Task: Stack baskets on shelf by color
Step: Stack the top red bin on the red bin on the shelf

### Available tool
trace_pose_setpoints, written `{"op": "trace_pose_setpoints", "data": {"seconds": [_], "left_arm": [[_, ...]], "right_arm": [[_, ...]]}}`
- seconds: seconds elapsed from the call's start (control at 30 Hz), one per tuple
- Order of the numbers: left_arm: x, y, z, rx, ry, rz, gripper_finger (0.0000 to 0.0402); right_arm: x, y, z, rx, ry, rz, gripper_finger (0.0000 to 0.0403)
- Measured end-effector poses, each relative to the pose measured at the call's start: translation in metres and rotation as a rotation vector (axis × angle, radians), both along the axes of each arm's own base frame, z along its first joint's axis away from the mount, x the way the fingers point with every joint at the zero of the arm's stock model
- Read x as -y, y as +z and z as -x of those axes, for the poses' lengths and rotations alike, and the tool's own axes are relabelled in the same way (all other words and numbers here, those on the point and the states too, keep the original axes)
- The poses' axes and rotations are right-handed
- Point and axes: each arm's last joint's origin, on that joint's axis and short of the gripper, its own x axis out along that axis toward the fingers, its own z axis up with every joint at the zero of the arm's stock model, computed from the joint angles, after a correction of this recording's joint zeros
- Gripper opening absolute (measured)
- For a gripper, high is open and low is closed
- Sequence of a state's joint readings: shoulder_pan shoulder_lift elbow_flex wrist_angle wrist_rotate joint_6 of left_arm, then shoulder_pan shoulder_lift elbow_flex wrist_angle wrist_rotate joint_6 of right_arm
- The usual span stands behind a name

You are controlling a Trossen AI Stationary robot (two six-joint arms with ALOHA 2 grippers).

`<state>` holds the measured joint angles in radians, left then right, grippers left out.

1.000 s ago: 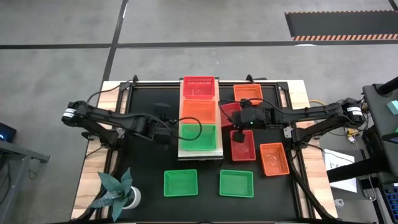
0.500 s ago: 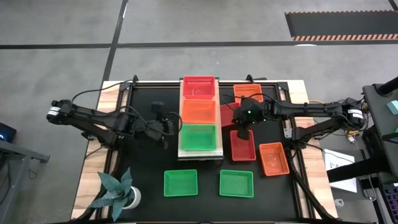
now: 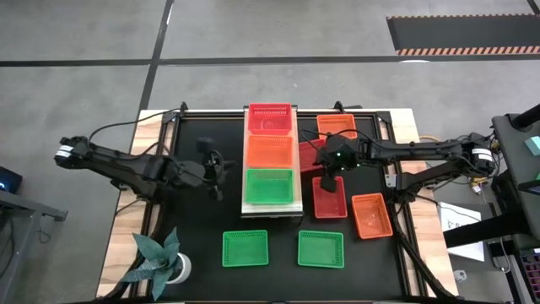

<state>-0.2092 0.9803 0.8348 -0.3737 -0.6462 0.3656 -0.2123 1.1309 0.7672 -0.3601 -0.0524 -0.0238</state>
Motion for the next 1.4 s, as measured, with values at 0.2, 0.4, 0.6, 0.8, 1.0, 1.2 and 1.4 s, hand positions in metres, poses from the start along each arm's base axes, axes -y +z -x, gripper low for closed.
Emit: {"op": "trace_pose_setpoints", "data": {"seconds": [0.2,0.4,0.6,0.8,1.0,1.2,1.4], "left_arm": [[-0.005,0.004,0.012,0.047,0.061,-0.083,0.0006],[-0.007,-0.004,0.021,0.065,0.060,-0.078,0.0006],[-0.008,-0.003,0.027,0.107,0.061,-0.068,0.0006],[-0.008,-0.001,0.029,0.117,0.062,-0.064,0.0006],[-0.008,-0.004,0.027,0.107,0.062,-0.062,0.0006],[-0.007,-0.005,0.024,0.103,0.062,-0.063,0.0006],[-0.007,-0.004,0.025,0.106,0.062,-0.062,0.0006]], "right_arm": [[0.002,-0.002,-0.002,0.015,-0.046,0.050,0.0168],[0.003,-0.012,-0.004,0.036,-0.048,0.062,0.0178],[0.003,-0.024,-0.003,-0.001,-0.052,0.061,0.0178],[0.003,-0.028,-0.003,-0.017,-0.051,0.059,0.0178],[0.002,-0.036,0.001,-0.045,-0.050,0.053,0.0178],[0.003,-0.040,0.004,-0.063,-0.084,0.097,0.0178],[0.009,-0.045,0.004,-0.061,-0.096,0.137,0.0176]]}}
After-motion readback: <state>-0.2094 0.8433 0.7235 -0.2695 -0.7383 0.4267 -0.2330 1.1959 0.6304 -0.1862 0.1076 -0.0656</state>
